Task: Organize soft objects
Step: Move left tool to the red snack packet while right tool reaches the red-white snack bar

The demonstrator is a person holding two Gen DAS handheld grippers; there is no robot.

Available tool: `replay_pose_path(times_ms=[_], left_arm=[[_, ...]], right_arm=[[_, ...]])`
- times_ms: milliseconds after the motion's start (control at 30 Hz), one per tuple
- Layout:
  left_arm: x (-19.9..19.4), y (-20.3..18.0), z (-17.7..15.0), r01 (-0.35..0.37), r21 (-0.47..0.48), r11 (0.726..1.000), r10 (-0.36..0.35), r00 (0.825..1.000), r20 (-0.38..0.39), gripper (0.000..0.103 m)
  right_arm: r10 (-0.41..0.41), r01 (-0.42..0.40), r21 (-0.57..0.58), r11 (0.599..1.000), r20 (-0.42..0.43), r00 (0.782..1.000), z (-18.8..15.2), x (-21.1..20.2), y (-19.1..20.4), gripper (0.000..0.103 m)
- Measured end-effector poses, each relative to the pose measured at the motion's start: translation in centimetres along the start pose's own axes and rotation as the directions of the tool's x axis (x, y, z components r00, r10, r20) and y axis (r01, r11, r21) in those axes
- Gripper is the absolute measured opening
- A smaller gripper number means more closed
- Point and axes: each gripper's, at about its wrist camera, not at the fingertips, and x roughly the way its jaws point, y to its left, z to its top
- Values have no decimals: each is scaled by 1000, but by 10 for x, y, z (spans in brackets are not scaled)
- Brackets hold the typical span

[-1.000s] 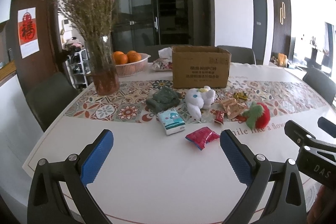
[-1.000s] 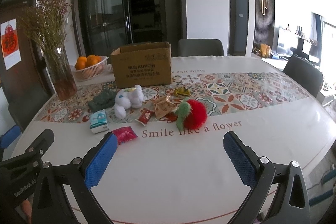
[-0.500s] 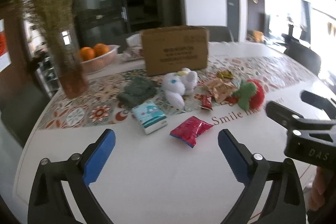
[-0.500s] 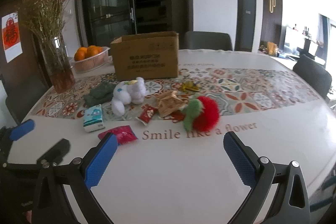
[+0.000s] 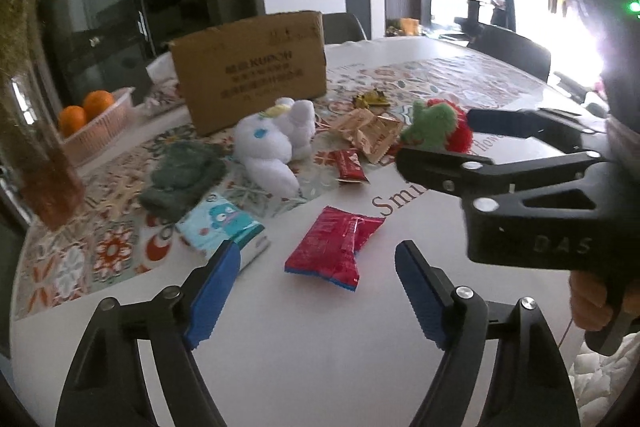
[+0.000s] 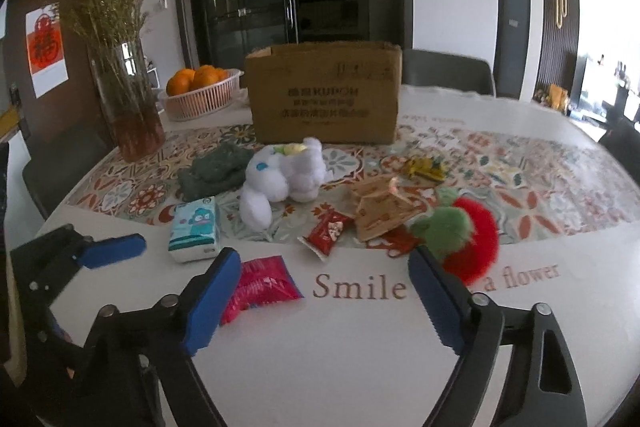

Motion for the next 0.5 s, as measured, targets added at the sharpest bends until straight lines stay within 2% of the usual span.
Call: replay_pose_path(times_ms=[67,267,500], left_arm=[[7,3,2,36,8,999,-36,999,-4,78],[31,8,5,89,29,996,-87,995,-52,73],[52,7,8,128,63,990,-122,988,-97,64]], right_arm=[[19,-18,13,1000,-20,1000,2,10,0,77],[49,-43,68,997,-86,995,7,44,-3,65],[81,-64,108,992,-156,984,8,80,-5,58]])
